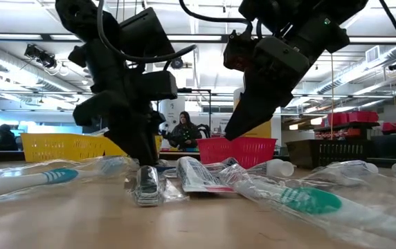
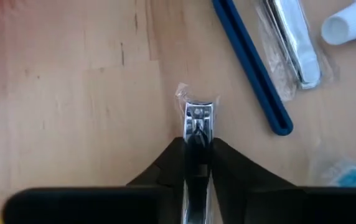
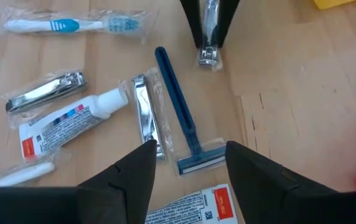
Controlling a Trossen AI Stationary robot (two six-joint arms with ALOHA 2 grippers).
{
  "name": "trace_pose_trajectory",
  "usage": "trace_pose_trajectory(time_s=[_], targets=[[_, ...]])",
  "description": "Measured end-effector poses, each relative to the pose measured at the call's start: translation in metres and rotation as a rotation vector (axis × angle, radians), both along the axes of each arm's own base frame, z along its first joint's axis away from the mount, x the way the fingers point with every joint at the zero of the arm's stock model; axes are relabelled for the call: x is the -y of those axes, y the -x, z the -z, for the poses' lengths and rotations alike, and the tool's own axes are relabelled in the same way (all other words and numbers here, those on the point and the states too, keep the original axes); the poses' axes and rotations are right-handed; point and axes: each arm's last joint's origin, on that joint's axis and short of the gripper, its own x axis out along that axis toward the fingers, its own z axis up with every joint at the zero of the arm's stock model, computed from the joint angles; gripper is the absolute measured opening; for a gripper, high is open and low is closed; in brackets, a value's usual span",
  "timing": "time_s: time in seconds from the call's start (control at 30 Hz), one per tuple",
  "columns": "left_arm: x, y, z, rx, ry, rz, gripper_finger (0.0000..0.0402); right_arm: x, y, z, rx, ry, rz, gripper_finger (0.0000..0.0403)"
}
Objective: Pick & Place Travel size toiletries
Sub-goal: Put the silver nail cutter into the right yellow bin
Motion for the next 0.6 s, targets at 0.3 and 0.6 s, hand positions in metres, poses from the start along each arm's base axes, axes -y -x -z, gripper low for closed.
trace_pose_trajectory(time_s=[0.3,0.6], targets=[[0.003,0.004,-0.043,-0.007,0.016,-0.062,0.0054,0.0,0.0,0.0,0.001,-0.008,0.009,0.0185],[-0.019,0.048,-0.113,0.111,-0.108,-0.347,0.0055,0.0,0.0,0.0,0.005,-0.019,0.021,0.0197]])
